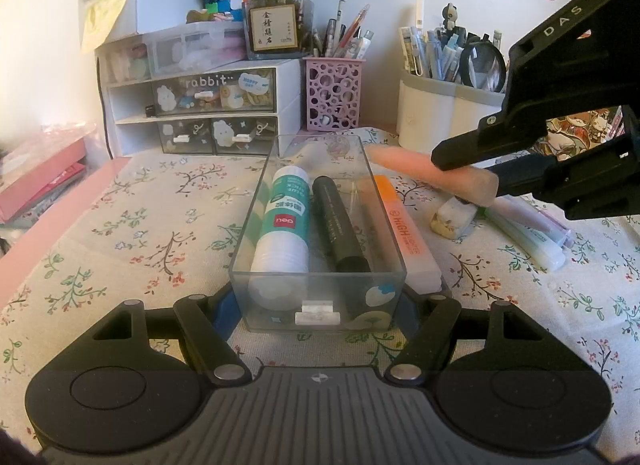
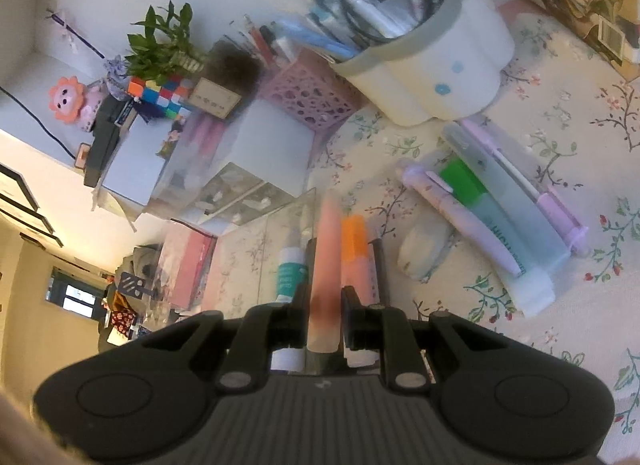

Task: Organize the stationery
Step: 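Lay the pink highlighter in the box with the right gripper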

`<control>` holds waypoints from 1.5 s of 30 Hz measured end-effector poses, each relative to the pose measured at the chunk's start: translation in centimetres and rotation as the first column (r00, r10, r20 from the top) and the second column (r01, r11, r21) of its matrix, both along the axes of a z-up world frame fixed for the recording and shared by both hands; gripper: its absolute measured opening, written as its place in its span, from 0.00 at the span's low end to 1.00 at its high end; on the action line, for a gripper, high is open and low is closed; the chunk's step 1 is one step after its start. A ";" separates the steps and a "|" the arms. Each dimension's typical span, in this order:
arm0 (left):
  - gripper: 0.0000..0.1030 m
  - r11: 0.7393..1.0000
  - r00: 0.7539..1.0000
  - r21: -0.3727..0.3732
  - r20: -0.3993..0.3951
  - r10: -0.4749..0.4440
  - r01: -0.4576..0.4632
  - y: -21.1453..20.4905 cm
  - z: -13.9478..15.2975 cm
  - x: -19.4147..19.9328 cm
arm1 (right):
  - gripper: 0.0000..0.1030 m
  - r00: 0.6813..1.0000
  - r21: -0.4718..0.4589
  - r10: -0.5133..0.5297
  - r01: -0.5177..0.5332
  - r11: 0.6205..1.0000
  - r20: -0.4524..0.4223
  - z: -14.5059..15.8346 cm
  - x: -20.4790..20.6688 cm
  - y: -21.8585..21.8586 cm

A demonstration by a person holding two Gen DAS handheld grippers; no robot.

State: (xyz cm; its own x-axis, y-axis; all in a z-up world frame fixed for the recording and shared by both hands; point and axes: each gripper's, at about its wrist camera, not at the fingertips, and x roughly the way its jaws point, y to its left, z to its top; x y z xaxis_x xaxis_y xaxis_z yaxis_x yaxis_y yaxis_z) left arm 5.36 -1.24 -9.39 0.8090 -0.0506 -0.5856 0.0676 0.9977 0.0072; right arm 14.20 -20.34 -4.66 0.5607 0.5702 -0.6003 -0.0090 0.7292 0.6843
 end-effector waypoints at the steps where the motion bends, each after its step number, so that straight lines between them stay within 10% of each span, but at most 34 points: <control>1: 0.70 1.000 1.000 0.000 0.000 0.000 0.000 0.0 0.0 0.0 | 0.00 1.000 0.002 0.001 0.000 1.000 -0.006 -0.1 0.0 0.0; 17: 0.70 1.000 1.000 0.004 0.000 -0.002 0.002 0.0 0.0 0.0 | 0.00 0.999 0.202 -0.019 0.024 0.979 -0.027 -0.3 -0.3 -0.7; 34: 0.70 1.000 1.000 0.004 0.000 -0.010 0.010 -0.1 0.0 0.0 | 0.00 0.994 0.004 0.091 -0.091 0.996 -0.056 0.0 0.4 4.3; 45: 0.70 1.000 1.000 0.004 0.001 -0.010 0.010 -0.1 0.0 0.1 | 0.00 0.997 -0.074 -0.081 0.080 0.994 -0.002 -0.1 0.2 -1.5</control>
